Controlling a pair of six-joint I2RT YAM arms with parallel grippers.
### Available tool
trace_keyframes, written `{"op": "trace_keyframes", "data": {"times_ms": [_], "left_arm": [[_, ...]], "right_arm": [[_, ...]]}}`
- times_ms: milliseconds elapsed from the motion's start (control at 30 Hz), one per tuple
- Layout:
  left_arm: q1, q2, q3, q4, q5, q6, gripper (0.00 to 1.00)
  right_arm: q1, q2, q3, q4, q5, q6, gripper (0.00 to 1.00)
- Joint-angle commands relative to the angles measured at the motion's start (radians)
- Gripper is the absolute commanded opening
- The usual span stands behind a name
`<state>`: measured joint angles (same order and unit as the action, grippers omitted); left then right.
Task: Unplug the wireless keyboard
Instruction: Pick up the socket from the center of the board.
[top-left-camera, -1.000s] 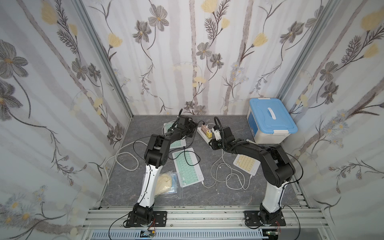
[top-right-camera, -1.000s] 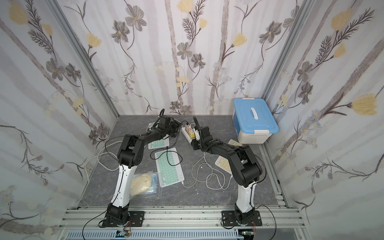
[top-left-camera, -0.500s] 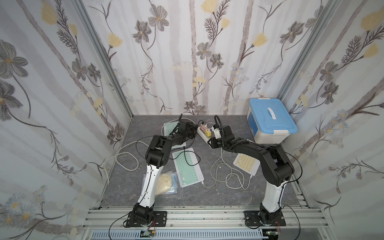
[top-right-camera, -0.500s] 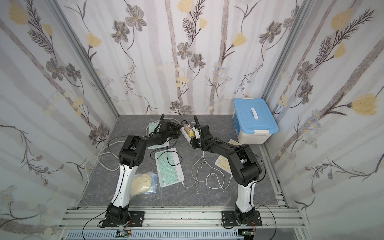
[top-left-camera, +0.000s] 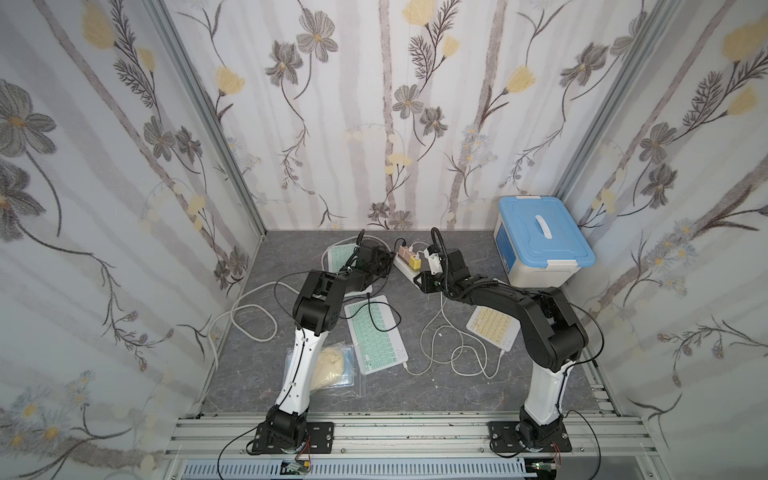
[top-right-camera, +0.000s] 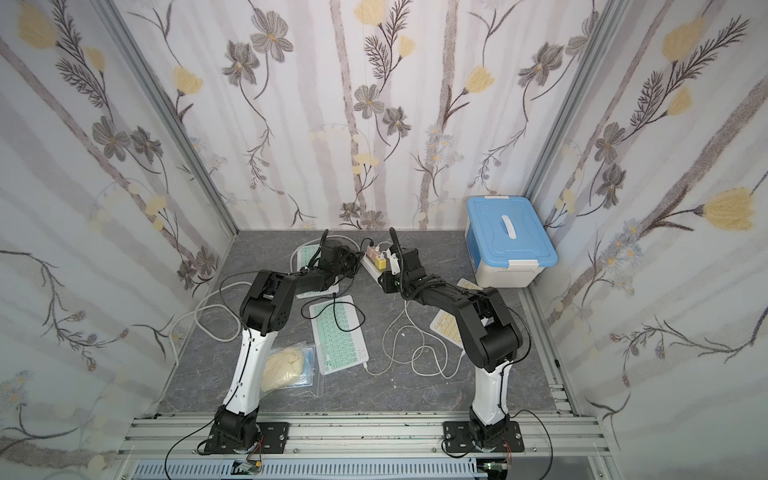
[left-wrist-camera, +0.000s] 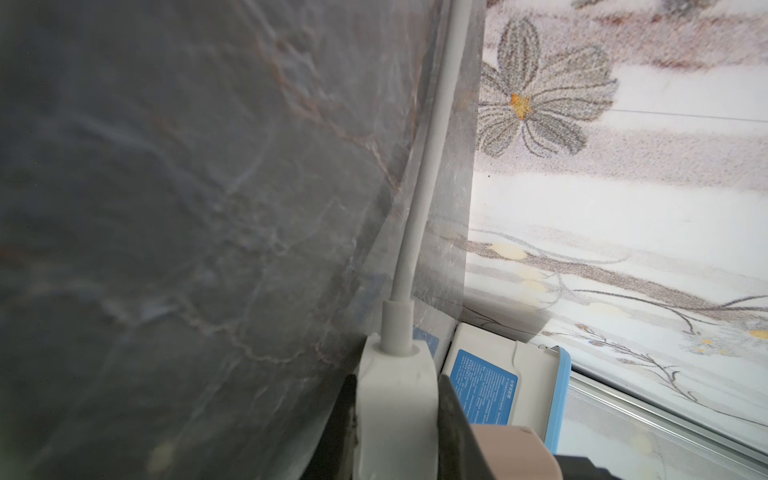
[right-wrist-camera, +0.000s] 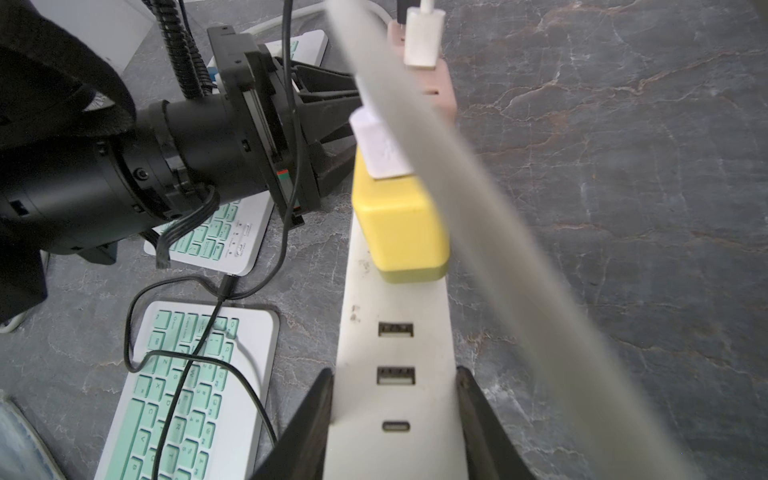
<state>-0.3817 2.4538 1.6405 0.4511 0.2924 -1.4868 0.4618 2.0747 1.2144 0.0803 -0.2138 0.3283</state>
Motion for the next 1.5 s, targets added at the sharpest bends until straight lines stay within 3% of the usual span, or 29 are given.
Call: {"op": "trace_keyframes", "data": {"times_ms": [0,33,167,200,300,367,533,867,1033,1167,1300,1467], "left_arm": [[-0.001,0.005,-0.002,-0.036,-0.006,-0.050,0.04],[-0.002,0.002,-0.004,-0.030,-0.007,-0.049,0.00],[-0.002,-0.017,-0.030,0.039,-0.040,-0.047,0.00],[-0.002,-0.022,-0.034,0.055,-0.045,-0.046,0.00],[0.000,-0.031,-0.030,0.101,-0.055,-0.026,0.00],[0.001,-0.036,-0.021,0.143,-0.056,-0.014,0.00],[0.003,-0.055,-0.016,0.228,-0.076,0.018,0.00],[0.018,-0.103,-0.002,0.250,-0.061,0.143,0.00],[0.030,-0.113,-0.010,0.336,-0.034,0.177,0.00],[0.044,-0.122,-0.013,0.423,0.006,0.183,0.00],[0.047,-0.157,-0.007,0.413,0.052,0.245,0.00],[0.050,-0.182,-0.011,0.419,0.091,0.266,0.00]], "right_arm": [[0.006,-0.002,0.004,0.050,-0.019,-0.023,0.00],[0.004,-0.002,0.002,0.050,-0.018,-0.023,0.00],[0.005,-0.005,-0.004,0.048,-0.010,-0.017,0.00],[0.004,-0.006,-0.004,0.044,-0.010,-0.014,0.06],[0.006,-0.020,-0.011,0.031,-0.028,-0.002,0.41],[0.006,-0.049,-0.040,0.038,-0.043,0.010,0.58],[0.010,-0.135,-0.143,0.067,-0.094,0.041,0.72],[0.043,-0.373,-0.270,0.035,-0.201,0.077,0.74],[0.022,-0.472,-0.264,-0.023,-0.162,0.049,0.74],[-0.052,-0.550,-0.268,-0.016,-0.214,0.077,0.74],[-0.144,-0.624,-0.267,0.013,-0.284,0.111,0.81],[-0.307,-0.610,-0.250,0.084,-0.434,0.163,0.87]]}}
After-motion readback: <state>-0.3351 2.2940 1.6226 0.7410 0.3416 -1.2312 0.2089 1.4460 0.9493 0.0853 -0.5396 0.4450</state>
